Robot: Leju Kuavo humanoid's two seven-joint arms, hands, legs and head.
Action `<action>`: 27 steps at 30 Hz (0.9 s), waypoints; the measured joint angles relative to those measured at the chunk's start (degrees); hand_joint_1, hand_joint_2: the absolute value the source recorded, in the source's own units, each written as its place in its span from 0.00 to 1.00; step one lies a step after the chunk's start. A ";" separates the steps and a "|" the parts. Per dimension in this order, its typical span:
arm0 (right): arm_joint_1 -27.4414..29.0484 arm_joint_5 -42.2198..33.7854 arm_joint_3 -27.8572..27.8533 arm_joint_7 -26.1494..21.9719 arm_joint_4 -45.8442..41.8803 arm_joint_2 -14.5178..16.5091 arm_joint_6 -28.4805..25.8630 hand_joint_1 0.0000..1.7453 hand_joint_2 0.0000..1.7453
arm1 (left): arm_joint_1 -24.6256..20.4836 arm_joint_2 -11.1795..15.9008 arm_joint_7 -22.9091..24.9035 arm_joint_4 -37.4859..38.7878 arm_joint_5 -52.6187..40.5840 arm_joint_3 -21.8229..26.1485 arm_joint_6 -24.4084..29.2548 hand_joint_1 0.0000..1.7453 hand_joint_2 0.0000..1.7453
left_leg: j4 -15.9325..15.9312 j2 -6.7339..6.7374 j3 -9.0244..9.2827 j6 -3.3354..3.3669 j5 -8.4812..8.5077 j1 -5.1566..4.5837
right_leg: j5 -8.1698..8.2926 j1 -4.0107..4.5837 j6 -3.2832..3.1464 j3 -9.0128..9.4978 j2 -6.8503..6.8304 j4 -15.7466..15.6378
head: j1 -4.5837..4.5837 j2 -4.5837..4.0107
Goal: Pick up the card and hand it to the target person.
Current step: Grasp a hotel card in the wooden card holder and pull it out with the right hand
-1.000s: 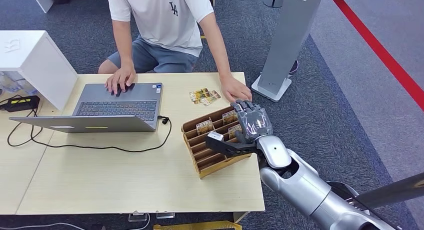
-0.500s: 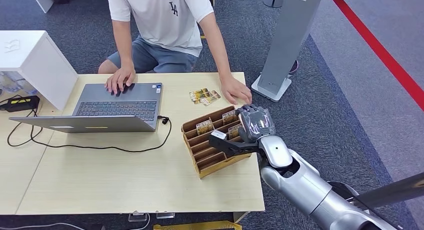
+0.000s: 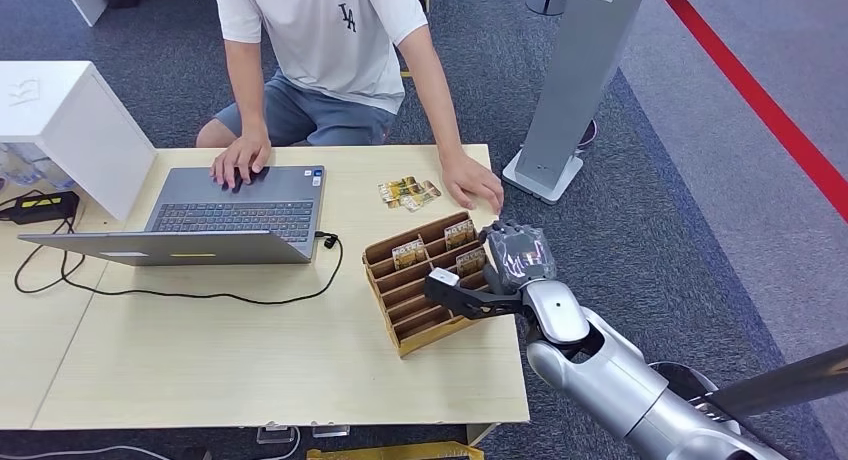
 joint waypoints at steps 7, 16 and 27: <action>0.69 -0.52 0.02 -0.64 0.50 0.08 -0.05 0.37 1.00 | -0.03 0.08 0.00 0.00 -0.06 0.00 0.00 0.00 0.00 | 0.00 0.00 -0.01 0.00 0.00 0.00 | 0.00 0.00 0.00 0.00 0.00 0.00 | 0.01 0.00; 1.30 -0.89 0.09 -0.78 0.69 0.40 -0.60 0.52 1.00 | -0.01 0.08 0.04 0.00 -0.08 0.00 0.00 0.00 0.00 | 0.00 0.00 -0.01 0.00 0.00 0.00 | 0.00 0.00 0.00 0.00 0.00 0.00 | -0.02 0.00; 1.41 -0.70 0.09 -0.37 0.61 0.53 -0.77 0.74 1.00 | 0.05 0.08 0.04 0.00 -0.08 0.00 -0.02 0.00 0.00 | 0.00 0.00 -0.01 0.00 0.00 0.00 | 0.00 0.00 0.00 0.01 0.00 0.00 | 0.01 0.00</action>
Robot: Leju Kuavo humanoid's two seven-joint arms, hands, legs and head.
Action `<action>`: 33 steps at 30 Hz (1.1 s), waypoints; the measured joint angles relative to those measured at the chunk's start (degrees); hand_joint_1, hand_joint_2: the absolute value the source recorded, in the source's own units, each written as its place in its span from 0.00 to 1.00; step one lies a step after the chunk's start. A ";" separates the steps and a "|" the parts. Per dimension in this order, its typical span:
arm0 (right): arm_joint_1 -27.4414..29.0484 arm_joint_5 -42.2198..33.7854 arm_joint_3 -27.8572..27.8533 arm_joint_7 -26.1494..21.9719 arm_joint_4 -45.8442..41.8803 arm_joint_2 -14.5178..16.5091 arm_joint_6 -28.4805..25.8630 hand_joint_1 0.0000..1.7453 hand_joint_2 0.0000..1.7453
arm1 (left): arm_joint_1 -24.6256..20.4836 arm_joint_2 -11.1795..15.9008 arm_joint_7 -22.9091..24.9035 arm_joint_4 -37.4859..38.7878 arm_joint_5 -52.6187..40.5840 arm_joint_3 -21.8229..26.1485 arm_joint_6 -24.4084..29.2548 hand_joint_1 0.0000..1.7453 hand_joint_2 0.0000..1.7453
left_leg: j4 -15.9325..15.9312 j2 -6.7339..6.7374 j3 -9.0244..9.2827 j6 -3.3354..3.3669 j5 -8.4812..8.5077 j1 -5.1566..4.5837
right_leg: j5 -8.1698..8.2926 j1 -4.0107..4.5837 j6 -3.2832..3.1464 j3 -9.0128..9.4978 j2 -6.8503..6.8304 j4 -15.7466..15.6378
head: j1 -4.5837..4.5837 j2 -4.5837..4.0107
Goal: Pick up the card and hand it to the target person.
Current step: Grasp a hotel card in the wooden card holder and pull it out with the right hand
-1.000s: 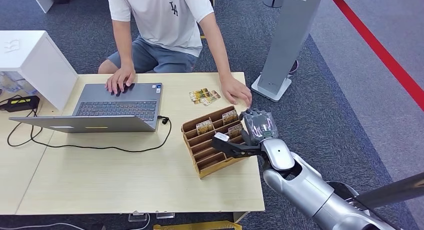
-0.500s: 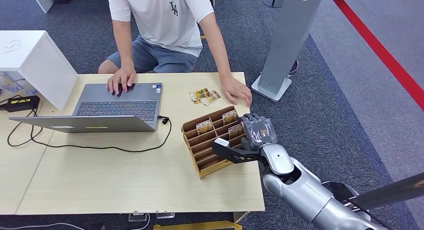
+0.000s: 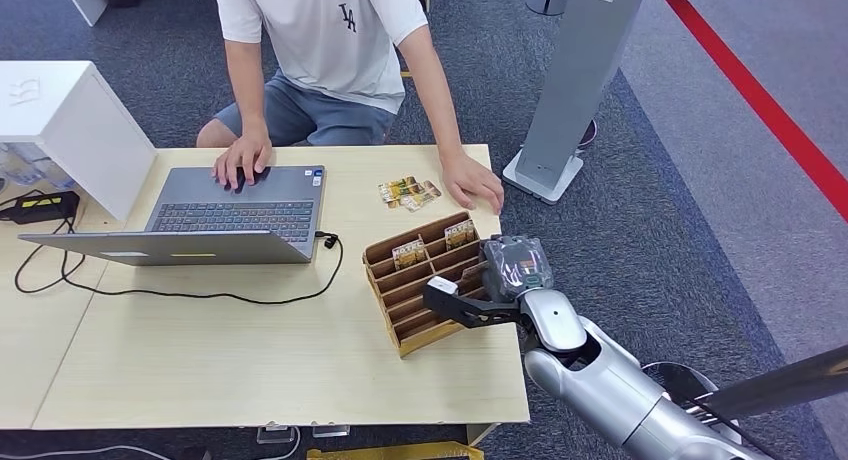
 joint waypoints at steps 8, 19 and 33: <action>0.07 0.36 0.00 0.13 0.00 0.22 -0.55 0.80 1.00 | 0.07 0.07 -0.16 0.00 0.04 -0.01 -1.96 0.00 0.00 | 0.00 0.00 0.00 0.00 0.00 0.00 | 0.00 0.00 0.00 0.00 0.00 0.00 | -0.03 0.00; 0.22 0.42 0.00 0.11 0.00 0.23 -0.67 0.83 1.00 | 0.28 0.37 -2.06 0.00 -0.36 -0.02 -5.32 0.00 0.00 | 0.00 0.00 0.00 0.00 0.00 0.00 | 0.00 0.00 0.00 0.00 0.00 0.00 | -0.02 0.00; 0.26 0.32 -0.53 1.66 -2.89 -0.12 -1.63 0.83 1.00 | 0.75 0.48 -1.60 0.00 0.39 0.00 -4.16 0.00 0.00 | 0.00 0.01 0.01 0.00 0.00 0.00 | 0.00 0.00 0.00 -0.01 0.01 0.00 | -0.01 0.00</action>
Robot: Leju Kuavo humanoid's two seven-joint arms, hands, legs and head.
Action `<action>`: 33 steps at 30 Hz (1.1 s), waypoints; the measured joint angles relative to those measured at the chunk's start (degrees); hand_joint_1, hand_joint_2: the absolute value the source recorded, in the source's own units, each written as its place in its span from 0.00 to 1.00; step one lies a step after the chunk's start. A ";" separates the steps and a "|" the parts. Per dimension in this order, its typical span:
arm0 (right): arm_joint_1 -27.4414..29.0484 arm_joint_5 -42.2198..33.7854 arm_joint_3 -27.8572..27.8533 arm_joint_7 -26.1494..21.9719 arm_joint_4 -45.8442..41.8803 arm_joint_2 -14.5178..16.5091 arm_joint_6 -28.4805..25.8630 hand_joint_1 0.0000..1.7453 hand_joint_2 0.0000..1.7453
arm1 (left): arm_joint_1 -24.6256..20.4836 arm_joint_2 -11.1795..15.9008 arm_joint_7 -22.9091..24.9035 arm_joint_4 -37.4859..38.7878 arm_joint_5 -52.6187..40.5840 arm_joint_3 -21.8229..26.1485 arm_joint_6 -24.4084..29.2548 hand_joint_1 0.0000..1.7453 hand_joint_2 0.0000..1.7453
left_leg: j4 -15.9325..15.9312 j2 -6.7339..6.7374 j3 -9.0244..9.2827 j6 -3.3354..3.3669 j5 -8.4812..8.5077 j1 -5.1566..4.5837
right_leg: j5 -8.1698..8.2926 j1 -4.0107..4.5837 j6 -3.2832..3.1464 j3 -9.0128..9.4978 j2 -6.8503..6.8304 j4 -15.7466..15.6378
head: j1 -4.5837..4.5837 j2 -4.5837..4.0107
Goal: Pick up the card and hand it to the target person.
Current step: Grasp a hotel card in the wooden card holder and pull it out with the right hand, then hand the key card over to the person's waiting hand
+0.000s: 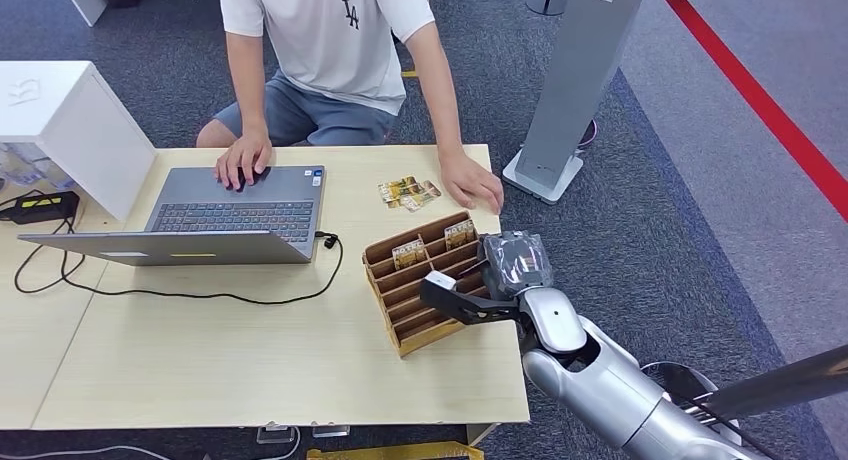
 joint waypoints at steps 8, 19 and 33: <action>0.35 1.11 -3.20 1.82 -10.26 -2.32 -1.86 0.83 1.00 | 0.50 0.13 -0.15 0.00 0.86 0.03 0.39 0.00 0.00 | 0.00 0.00 0.02 0.00 0.00 0.00 | 0.00 0.00 0.00 -0.01 0.01 0.00 | 0.00 0.00; 4.11 -1.45 -8.81 -0.14 -23.83 -3.94 -6.63 0.83 1.00 | 0.64 0.13 -0.43 0.00 1.01 0.37 0.70 0.00 0.00 | 0.00 0.00 0.01 0.00 -0.01 0.00 | 0.00 0.00 0.00 0.00 0.01 0.00 | -0.01 0.00; 7.25 -0.17 -10.49 -5.29 -25.08 -2.70 -11.65 0.01 1.00 | 0.63 0.04 -1.38 0.00 1.54 0.42 -2.57 0.00 0.00 | 0.00 -0.01 -0.13 0.00 -0.01 0.00 | -0.01 0.00 0.01 -0.09 -0.02 0.00 | 0.05 0.00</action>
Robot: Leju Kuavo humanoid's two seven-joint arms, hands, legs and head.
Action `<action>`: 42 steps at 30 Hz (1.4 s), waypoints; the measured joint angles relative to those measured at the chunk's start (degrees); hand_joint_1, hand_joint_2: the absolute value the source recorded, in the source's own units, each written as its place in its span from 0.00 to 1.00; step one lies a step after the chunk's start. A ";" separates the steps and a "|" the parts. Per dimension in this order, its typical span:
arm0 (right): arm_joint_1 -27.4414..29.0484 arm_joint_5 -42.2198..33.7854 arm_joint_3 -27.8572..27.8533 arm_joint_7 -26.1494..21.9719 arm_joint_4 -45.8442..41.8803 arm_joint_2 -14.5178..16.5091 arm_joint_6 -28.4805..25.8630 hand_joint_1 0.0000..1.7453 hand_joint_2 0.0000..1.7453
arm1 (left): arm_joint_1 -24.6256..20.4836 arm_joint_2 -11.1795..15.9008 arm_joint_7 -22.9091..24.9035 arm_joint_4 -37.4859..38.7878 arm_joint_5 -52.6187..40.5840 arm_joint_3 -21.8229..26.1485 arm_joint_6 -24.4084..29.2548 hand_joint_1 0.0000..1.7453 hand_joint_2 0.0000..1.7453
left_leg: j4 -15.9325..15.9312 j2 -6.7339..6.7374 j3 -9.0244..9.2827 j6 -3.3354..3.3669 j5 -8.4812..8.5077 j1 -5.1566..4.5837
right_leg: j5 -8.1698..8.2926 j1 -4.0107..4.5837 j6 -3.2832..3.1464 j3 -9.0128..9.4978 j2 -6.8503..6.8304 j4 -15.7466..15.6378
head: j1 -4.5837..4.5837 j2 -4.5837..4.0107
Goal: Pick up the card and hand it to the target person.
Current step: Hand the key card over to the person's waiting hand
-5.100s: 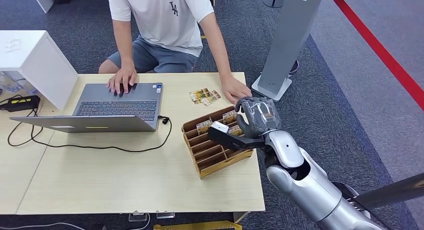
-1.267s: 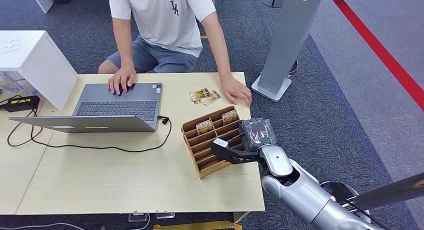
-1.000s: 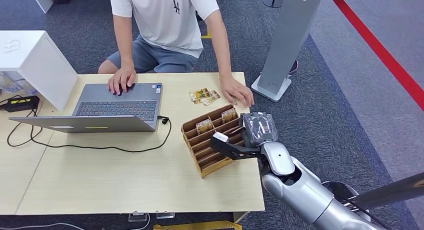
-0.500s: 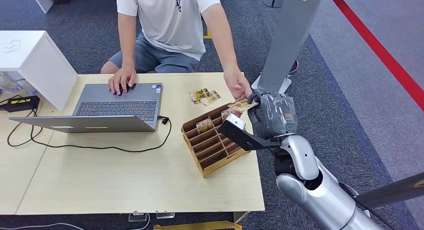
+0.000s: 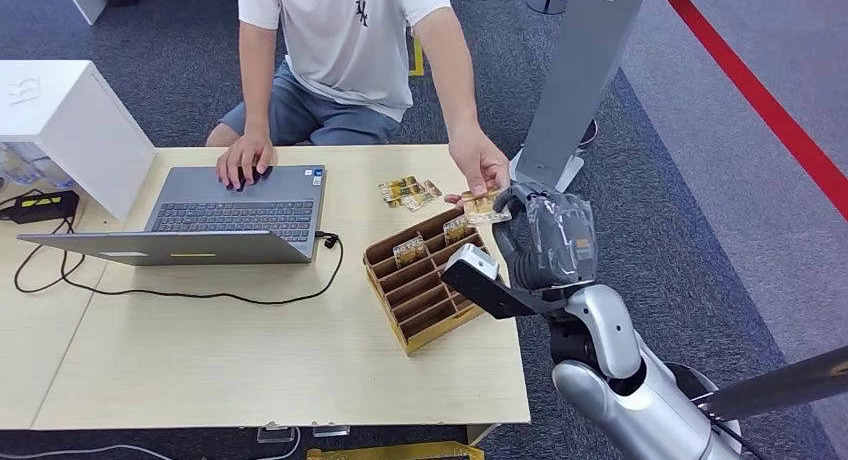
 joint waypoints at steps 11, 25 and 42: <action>1.66 -36.79 -1.97 -14.50 1.79 1.55 -1.26 0.00 1.00 | -0.03 -0.02 0.27 0.00 0.35 0.06 1.91 0.00 0.00 | -0.01 0.00 0.02 -0.01 0.00 0.00 | 0.00 0.00 -0.01 0.00 0.00 0.00 | -0.08 0.00; 8.24 -60.84 -5.37 -23.84 6.55 1.85 -1.63 0.00 1.00 | -0.04 -0.21 1.42 0.00 0.02 0.07 6.68 0.00 0.00 | -0.01 0.00 0.01 -0.01 -0.01 0.00 | -0.01 0.00 -0.01 -0.02 0.01 0.00 | -0.08 0.00; 14.22 -61.85 -7.16 -24.70 9.57 1.90 -3.05 0.00 1.00 | -0.05 -0.48 2.14 0.00 -0.69 0.06 7.34 0.00 0.00 | -0.01 0.01 0.03 -0.01 -0.01 0.00 | -0.01 0.00 -0.01 -0.01 0.02 0.00 | -0.05 0.00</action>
